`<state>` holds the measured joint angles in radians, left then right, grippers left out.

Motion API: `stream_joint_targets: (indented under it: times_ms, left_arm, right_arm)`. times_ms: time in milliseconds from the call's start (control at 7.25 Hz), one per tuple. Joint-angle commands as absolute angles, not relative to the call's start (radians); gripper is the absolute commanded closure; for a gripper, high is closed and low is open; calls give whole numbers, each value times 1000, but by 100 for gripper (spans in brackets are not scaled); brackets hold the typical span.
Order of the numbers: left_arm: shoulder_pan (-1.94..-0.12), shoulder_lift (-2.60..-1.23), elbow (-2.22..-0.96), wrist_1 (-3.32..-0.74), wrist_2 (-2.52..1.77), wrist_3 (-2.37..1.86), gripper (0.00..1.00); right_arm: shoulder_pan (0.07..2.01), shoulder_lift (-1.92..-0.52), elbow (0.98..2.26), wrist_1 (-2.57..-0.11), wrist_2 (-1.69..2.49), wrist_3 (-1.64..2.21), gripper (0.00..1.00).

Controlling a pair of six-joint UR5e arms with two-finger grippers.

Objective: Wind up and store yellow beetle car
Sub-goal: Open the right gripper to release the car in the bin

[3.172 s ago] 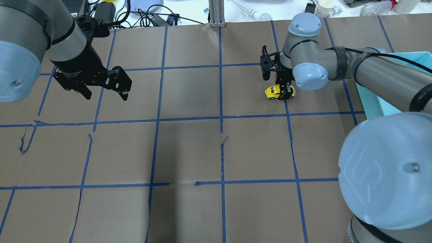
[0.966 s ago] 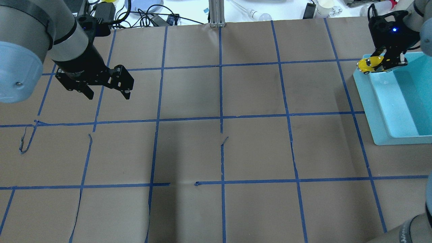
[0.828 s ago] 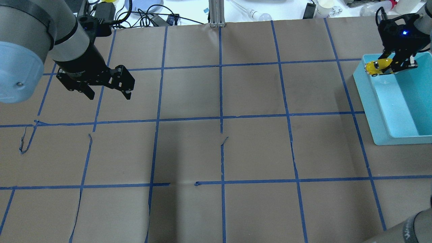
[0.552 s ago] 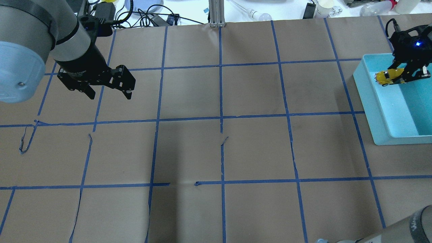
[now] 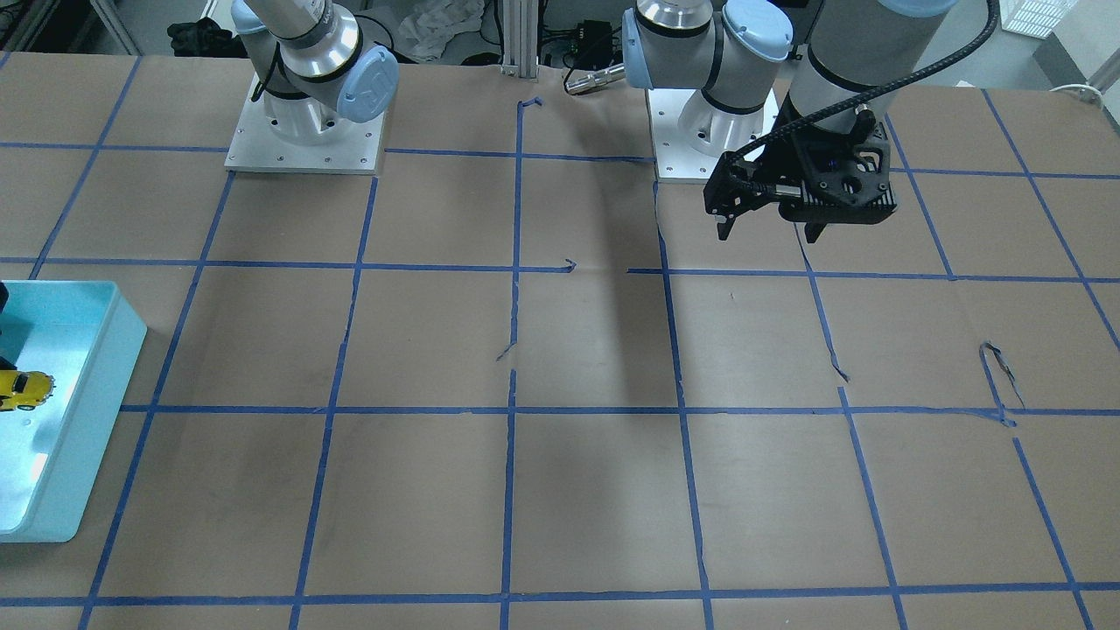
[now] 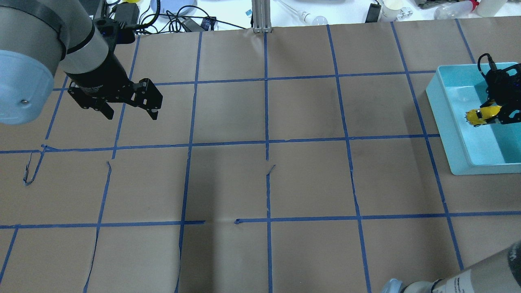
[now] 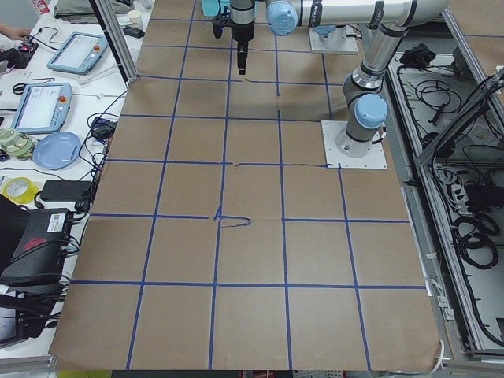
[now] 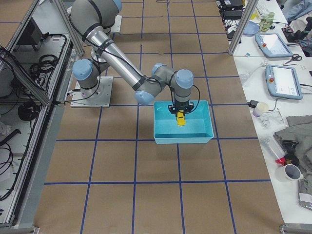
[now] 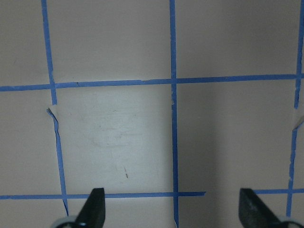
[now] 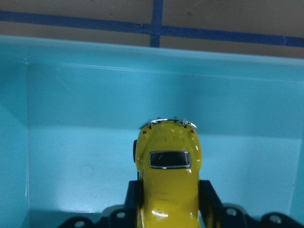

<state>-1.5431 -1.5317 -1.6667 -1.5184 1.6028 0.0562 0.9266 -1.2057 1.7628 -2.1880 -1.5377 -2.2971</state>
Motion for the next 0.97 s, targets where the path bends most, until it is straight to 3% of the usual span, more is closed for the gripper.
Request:
stream_joint_targets:
  times_ms: [0, 276, 414, 552, 690, 828]
  left_arm:
    - [-1543, -1531, -1666, -1522, 1603, 54, 0]
    - [-1542, -1526, -1661, -1520, 1592, 74, 0]
    - [-1536, -1523, -1660, -1525, 1579, 83, 0]
    - [-1528, -1522, -1657, -1525, 1560, 116, 0]
    - [-1529, -1520, -1660, -1526, 1571, 147, 0]
    - [-1531, -1520, -1664, -1526, 1572, 147, 0]
  right_arm:
    - [910, -1143, 1776, -2230, -1546, -2321, 100]
    - [910, -1129, 1776, -2233, -1554, -2316, 100]
    - [910, -1129, 1776, -2232, -1554, -2312, 91]
    - [910, -1129, 1776, -2221, -1554, -2289, 16]
    - [910, -1131, 1776, -2217, -1554, -2281, 0]
    - [910, -1138, 1775, -2217, -1555, -2276, 0]
